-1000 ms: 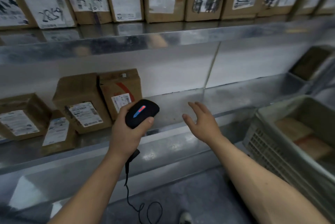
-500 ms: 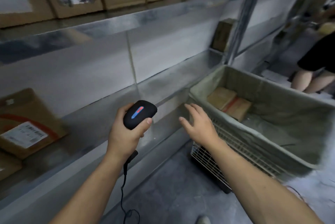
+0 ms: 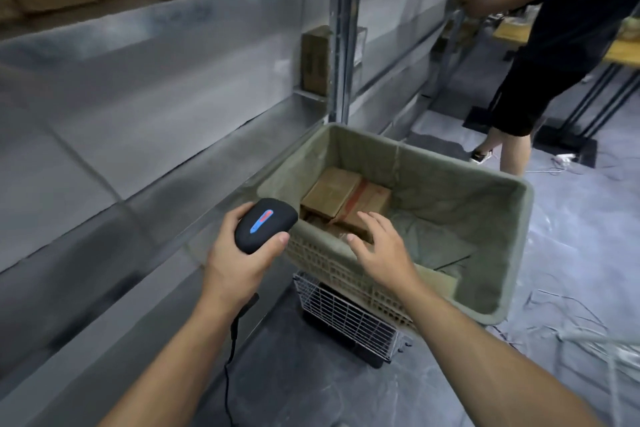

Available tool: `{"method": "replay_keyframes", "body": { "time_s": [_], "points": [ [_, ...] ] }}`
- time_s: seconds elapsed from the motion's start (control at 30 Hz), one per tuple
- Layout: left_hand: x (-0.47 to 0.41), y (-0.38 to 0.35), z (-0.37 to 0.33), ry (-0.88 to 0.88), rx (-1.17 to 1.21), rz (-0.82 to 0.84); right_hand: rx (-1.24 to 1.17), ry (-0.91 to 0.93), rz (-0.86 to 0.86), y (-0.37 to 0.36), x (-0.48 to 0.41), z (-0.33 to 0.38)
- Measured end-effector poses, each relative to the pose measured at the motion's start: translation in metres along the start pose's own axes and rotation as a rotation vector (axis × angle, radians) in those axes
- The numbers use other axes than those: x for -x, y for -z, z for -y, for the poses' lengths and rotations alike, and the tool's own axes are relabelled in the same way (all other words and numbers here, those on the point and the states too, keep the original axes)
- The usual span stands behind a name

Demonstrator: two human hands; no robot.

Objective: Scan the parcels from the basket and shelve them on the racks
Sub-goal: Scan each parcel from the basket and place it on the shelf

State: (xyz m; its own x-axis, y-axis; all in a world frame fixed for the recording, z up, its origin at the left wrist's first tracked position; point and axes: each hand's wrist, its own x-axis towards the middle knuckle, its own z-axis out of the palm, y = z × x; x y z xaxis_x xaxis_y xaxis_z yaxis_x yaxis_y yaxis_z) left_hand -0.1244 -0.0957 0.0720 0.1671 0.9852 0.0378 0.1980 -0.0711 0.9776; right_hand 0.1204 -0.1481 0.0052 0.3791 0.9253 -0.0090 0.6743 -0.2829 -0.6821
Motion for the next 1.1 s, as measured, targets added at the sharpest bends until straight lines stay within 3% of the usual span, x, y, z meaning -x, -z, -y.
{"method": "replay_keyframes", "body": {
  "time_s": [0.43, 0.73, 1.1],
  "points": [
    [-0.058, -0.068, -0.005, 0.058, -0.041, 0.085, -0.071, -0.154, 0.002, 0.02, -0.038, -0.062],
    [-0.142, -0.094, 0.014, 0.112, -0.084, 0.132, -0.065, -0.229, 0.02, 0.002, -0.121, -0.067],
    [-0.273, -0.124, 0.062, 0.229, -0.195, 0.317, -0.287, -0.59, 0.055, -0.077, -0.253, -0.083]
  ]
}}
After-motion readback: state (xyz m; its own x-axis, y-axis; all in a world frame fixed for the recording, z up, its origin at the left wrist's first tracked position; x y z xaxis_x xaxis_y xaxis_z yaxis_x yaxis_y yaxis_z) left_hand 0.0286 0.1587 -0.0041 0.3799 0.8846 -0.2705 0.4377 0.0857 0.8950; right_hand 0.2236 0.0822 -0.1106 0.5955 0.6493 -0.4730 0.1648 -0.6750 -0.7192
